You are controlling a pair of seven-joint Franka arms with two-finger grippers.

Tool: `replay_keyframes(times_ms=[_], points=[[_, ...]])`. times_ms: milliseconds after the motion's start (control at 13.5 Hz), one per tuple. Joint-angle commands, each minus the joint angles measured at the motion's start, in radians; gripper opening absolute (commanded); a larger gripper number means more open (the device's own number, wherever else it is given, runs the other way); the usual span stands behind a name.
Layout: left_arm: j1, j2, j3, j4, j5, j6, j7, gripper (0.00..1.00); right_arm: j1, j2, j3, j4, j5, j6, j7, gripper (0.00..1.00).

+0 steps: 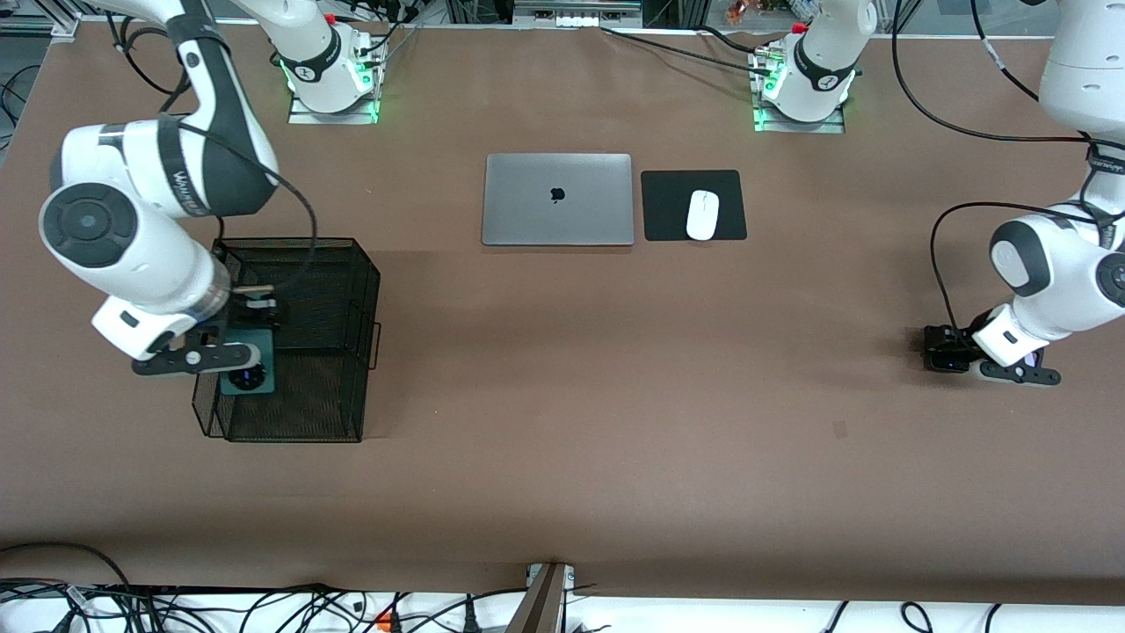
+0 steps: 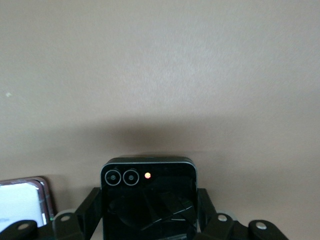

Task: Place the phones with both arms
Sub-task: 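Lower the green phone into the mesh basket with the right gripper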

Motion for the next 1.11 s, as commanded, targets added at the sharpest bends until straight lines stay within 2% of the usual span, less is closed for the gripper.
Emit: replay_keyframes(times_ms=[0,148,296,665,1035], points=[[-0.009,0.004,0.002,0.052,0.012,-0.046,0.003,0.0,0.012,-0.21,-0.055,-0.336,0.023,0.215,-0.025,0.01],[-0.026,0.004,0.001,0.072,0.009,-0.061,-0.003,0.0,0.012,-0.303,-0.087,-0.506,0.023,0.326,-0.054,0.01],[-0.099,0.004,0.0,0.072,-0.001,-0.061,-0.056,0.0,0.012,-0.338,-0.112,-0.583,0.049,0.378,-0.054,0.01],[-0.319,0.005,0.002,0.074,-0.001,-0.061,-0.305,0.0,0.012,-0.338,-0.152,-0.647,0.13,0.424,-0.065,0.01],[-0.581,0.033,0.004,0.127,0.009,-0.066,-0.748,0.0,0.01,-0.298,-0.17,-0.651,0.152,0.44,-0.067,0.01]])
